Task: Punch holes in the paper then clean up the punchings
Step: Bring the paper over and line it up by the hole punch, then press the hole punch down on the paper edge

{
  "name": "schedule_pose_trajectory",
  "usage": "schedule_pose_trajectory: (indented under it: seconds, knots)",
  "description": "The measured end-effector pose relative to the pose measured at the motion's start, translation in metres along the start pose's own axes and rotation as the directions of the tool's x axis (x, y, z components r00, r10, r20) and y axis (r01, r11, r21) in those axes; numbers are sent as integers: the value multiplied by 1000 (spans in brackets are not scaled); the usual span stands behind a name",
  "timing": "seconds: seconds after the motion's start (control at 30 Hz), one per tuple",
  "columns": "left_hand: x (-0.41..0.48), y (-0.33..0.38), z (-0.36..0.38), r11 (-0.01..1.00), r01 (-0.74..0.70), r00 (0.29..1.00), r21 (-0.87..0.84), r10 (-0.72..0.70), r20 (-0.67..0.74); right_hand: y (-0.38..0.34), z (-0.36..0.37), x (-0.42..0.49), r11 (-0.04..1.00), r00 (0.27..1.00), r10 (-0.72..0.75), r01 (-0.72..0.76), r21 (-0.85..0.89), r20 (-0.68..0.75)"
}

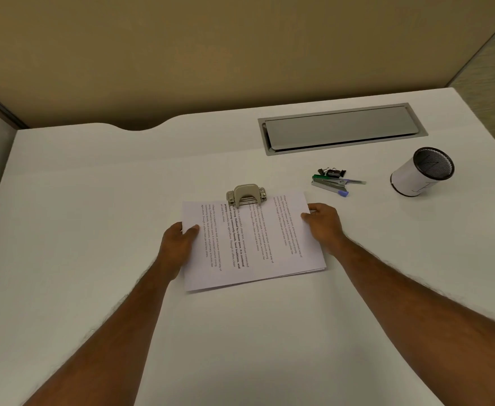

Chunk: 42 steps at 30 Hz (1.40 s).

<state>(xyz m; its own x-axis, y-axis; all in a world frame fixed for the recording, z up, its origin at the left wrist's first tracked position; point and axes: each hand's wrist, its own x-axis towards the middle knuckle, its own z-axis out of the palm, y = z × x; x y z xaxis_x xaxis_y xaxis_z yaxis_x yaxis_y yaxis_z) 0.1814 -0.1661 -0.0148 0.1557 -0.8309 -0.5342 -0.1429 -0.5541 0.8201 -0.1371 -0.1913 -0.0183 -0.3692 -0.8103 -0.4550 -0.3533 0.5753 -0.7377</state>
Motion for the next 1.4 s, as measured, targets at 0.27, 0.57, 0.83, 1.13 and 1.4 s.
schedule_pose_trajectory:
  seconds: [0.27,0.57,0.83,1.13,1.4]
  knots:
    - [3,0,7,995,-6,999,97,9,-36,0,-5,3,1000,1000,14,-15,-16,-27]
    - [6,2,7,990,12,998,140,-4,-57,7,-4,6,998,1000,-24,23,-53,-18]
    - [8,1,2,989,22,998,147,-12,-67,8,-4,8,991,997,-78,78,-108,-3]
    - [4,3,3,989,23,997,145,-11,-81,-8,3,11,922,946,-300,253,-293,-126]
    - [5,0,5,989,11,996,148,2,-86,-69,54,26,781,837,-512,547,-301,191]
